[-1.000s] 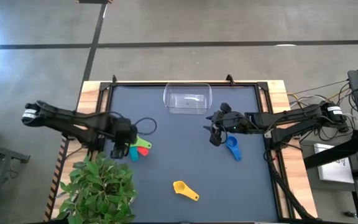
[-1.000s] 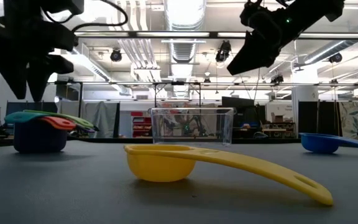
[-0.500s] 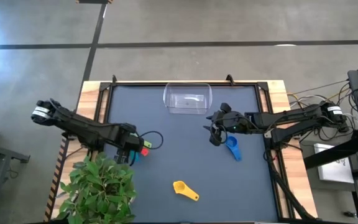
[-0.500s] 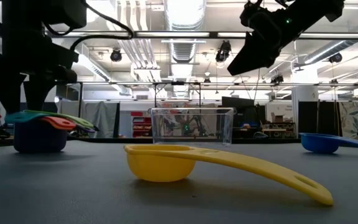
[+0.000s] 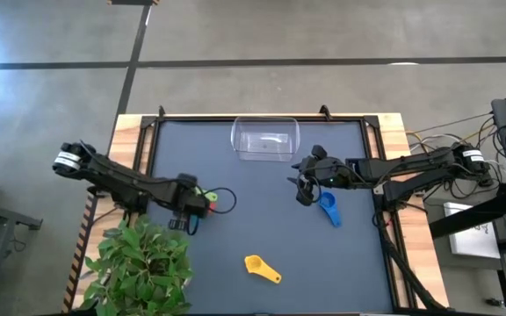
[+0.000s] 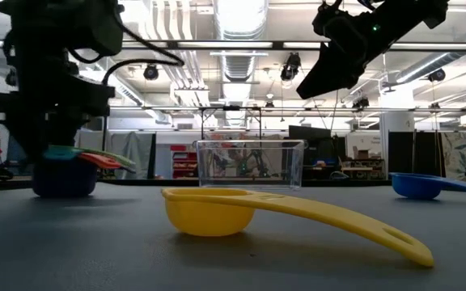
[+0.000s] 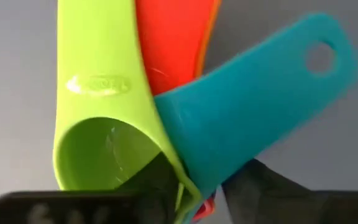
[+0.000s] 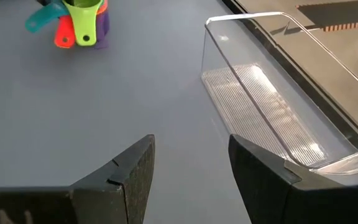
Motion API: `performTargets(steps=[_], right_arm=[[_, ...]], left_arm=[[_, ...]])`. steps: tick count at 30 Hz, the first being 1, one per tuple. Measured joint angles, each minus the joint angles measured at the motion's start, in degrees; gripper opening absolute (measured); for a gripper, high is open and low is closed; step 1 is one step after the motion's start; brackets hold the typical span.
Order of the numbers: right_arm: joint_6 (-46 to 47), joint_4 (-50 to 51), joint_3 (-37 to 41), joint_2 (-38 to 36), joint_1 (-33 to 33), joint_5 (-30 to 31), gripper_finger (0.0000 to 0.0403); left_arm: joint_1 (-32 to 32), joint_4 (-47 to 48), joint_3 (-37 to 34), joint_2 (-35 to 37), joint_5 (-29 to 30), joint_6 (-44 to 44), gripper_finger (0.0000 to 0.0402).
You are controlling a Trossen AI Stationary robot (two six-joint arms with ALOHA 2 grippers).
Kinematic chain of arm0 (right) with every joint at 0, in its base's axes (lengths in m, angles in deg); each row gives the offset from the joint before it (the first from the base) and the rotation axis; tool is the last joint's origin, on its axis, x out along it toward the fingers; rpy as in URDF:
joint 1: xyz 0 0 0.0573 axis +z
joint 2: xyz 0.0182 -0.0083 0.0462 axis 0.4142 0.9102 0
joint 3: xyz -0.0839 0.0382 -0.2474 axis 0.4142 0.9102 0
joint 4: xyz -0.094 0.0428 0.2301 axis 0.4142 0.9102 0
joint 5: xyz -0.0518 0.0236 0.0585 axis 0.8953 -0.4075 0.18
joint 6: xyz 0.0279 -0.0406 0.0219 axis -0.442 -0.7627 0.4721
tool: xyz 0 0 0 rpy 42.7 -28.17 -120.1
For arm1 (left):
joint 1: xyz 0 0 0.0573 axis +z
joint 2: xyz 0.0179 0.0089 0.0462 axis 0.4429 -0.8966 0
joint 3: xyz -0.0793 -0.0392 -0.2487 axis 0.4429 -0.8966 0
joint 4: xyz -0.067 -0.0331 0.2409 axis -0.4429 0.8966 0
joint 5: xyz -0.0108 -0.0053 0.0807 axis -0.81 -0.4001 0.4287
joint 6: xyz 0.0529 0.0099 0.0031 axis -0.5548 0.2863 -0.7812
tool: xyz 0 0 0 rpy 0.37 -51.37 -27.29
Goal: Nest measuring cups in basket
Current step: Move the nested measuring cups to the center of the table
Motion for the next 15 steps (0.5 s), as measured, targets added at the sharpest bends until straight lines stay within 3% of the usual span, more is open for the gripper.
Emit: performTargets(steps=[2,8,15], right_arm=[[-0.02,0.00,0.00,0.00,0.00,0.00,0.0194],[-0.13,-0.02,0.02,0.00,0.00,0.00,0.0194],[-0.41,-0.07,0.03,0.00,0.00,0.00,0.0194]], left_arm=[[0.06,-1.80,0.66,0.17,0.54,0.01,0.0054],[0.63,-9.12,2.43,0.57,5.12,-1.97,0.0054],[4.06,-18.27,4.18,-1.00,5.49,-8.63,0.0054]])
